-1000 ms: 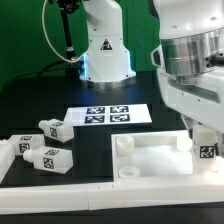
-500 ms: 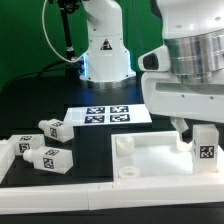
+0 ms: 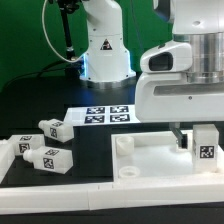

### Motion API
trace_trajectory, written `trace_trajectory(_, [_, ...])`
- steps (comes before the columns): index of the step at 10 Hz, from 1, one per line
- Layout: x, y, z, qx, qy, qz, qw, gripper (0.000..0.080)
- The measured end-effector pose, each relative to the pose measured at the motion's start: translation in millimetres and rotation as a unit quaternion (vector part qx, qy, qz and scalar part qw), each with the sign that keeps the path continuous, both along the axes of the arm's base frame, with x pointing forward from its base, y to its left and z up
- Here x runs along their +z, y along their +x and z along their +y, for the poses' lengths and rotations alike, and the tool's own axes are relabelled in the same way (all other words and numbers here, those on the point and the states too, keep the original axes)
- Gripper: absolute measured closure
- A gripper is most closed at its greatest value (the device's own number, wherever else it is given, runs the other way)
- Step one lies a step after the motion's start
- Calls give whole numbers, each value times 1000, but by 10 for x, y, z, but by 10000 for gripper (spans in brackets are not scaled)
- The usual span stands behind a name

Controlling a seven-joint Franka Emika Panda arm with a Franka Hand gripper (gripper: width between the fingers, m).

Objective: Assemble one leg

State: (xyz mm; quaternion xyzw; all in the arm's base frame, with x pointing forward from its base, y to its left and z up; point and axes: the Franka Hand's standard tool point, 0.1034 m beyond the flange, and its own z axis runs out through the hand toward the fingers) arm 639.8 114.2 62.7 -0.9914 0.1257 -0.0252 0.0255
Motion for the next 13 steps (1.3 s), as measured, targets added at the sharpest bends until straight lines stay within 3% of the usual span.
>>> trace_trajectory(1, [-1,-1,2,-18,1,1,1000,413])
trace_trajectory(2, [-5,-4,-17,-64,3,3,998,413])
trace_trajectory(3, [-6,-6,-43,-96,3,5,995,515])
trace_trajectory(7, [2,-31,-225,-223,-3,19,975,515])
trace_trajectory(12, [2,-39,-291,-232,-8,19,972,514])
trace_trajectory(13, [25,-27,-283,-232,-7,17,973,415])
